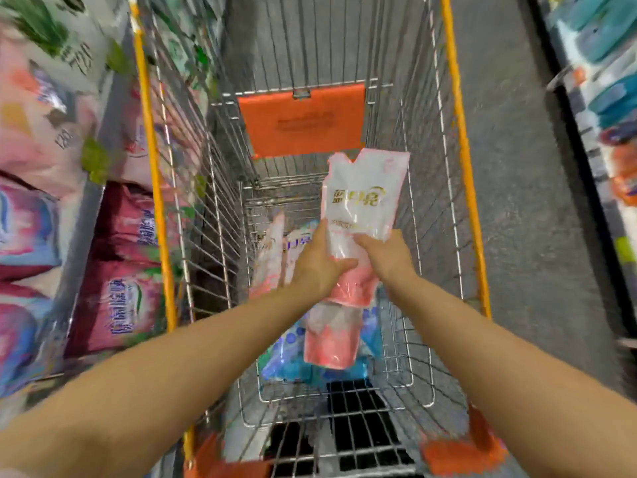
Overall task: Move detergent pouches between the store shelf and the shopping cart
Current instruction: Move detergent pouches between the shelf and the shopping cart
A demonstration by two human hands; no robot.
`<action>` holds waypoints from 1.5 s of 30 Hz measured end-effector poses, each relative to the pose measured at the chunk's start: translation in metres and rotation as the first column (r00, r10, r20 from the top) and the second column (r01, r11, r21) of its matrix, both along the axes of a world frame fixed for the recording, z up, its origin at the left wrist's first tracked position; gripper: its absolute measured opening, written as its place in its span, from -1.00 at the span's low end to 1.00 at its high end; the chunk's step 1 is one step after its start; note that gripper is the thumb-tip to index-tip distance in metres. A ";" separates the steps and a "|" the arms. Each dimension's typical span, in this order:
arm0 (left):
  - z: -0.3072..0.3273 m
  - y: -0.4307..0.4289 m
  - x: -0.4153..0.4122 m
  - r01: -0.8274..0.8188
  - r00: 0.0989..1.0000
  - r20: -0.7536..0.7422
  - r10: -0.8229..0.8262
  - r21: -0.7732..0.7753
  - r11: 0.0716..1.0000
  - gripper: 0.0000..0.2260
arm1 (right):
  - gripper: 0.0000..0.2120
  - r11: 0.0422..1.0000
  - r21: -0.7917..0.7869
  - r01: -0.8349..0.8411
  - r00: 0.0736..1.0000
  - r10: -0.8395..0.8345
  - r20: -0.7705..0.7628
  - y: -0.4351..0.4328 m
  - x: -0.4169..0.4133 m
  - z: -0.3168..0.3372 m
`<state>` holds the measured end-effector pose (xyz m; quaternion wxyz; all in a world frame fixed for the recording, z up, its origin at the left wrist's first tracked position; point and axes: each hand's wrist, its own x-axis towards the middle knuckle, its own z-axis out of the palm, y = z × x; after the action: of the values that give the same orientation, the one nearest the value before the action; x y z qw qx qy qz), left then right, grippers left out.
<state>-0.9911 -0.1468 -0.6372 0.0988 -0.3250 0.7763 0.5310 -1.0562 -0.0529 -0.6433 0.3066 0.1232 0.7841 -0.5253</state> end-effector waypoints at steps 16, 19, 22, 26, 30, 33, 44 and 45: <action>-0.103 0.081 -0.034 0.069 0.938 0.332 -0.103 0.113 0.991 -0.41 | -0.60 0.936 0.302 0.181 0.973 -0.216 0.087 0.036 -0.002 -0.102; -0.104 0.075 -0.037 0.114 0.908 0.389 -0.155 0.128 0.985 -0.40 | -0.58 0.922 0.372 0.110 0.985 -0.151 0.084 0.034 -0.003 -0.104; -0.095 0.066 -0.040 0.188 0.876 0.426 -0.226 0.130 0.974 -0.56 | -0.58 0.916 0.399 0.049 0.991 -0.095 0.096 0.032 -0.004 -0.099; -0.068 0.049 -0.040 0.195 0.916 0.333 -0.223 0.114 0.974 -0.81 | -0.61 0.924 0.382 -0.001 0.995 -0.037 0.091 0.026 -0.001 -0.085; -0.036 0.027 -0.032 0.235 0.936 0.262 -0.235 0.033 0.972 -0.81 | -0.67 0.947 0.322 0.026 0.999 -0.030 0.009 0.011 0.010 -0.052; -0.010 0.013 -0.016 0.232 0.956 0.198 -0.216 -0.061 0.971 -0.72 | -0.67 0.961 0.274 0.021 0.996 0.004 -0.092 -0.003 0.024 -0.016; 0.143 -0.028 0.079 0.029 0.950 -0.295 -0.101 -0.238 0.971 -0.79 | -0.78 0.996 0.017 0.093 0.872 -0.073 -0.485 -0.036 0.110 0.138; 0.158 -0.033 0.090 0.003 0.941 -0.327 -0.090 -0.259 0.966 -0.81 | -0.79 0.997 -0.004 0.078 0.858 -0.069 -0.509 -0.041 0.120 0.150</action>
<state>-0.9009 -0.1799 -0.4792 -0.0648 -0.2211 0.8509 0.4721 -0.9362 -0.0938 -0.4930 0.0675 0.0125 0.8363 -0.5439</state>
